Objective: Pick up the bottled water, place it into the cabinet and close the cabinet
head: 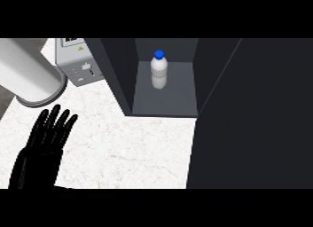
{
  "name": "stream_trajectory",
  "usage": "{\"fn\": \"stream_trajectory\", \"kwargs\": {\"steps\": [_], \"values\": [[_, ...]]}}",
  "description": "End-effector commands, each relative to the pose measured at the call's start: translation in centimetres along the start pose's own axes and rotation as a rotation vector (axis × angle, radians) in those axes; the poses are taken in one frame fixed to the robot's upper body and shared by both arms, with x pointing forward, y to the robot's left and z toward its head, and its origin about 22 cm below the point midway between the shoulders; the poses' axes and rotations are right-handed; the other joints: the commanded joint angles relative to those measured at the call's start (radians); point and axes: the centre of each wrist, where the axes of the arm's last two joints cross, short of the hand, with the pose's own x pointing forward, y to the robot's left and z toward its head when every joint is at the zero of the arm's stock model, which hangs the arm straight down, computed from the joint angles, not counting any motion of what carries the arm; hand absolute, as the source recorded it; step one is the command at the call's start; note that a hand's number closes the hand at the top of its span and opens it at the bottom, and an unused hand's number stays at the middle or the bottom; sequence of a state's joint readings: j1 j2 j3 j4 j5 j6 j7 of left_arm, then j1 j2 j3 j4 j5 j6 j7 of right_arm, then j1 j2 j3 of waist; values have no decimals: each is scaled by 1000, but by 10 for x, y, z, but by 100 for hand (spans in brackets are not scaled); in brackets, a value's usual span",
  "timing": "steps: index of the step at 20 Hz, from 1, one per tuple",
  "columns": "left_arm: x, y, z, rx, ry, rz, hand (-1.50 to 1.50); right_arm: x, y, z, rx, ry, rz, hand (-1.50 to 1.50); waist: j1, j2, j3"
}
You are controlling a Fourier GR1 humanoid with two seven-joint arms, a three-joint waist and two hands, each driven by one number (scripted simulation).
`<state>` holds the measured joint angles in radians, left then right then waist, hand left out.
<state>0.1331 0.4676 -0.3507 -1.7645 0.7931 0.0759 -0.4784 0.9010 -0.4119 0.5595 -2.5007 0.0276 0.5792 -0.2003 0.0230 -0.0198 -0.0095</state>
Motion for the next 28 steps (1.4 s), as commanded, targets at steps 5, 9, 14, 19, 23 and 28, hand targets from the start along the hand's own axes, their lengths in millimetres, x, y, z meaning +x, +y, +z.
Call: {"fn": "stream_trajectory", "kwargs": {"steps": [5, 9, 14, 19, 23, 28], "values": [[32, 23, 13, -14, -6, 5, -150, 38, 16, -22, 170, -38, 101, 150, 36, 5, -4], [46, 41, 18, -14, 7, -11, -150, 21, 27, -32, 102, -105, -63, 150, 49, 13, -4], [54, 51, 21, -51, 6, 6, -150, 16, 27, -39, 153, -116, -89, 150, 89, 28, -5], [60, 50, 21, -92, -10, 29, -150, 15, 19, -41, 167, -64, -26, 150, 122, 37, -7], [70, 57, 13, -112, -18, 1, -150, 11, 15, -45, 212, -60, -11, 150, 146, 49, -9], [74, 62, 15, -141, 8, -6, -150, 9, 6, -48, 223, -33, 55, 150, 183, 54, -13]]}}
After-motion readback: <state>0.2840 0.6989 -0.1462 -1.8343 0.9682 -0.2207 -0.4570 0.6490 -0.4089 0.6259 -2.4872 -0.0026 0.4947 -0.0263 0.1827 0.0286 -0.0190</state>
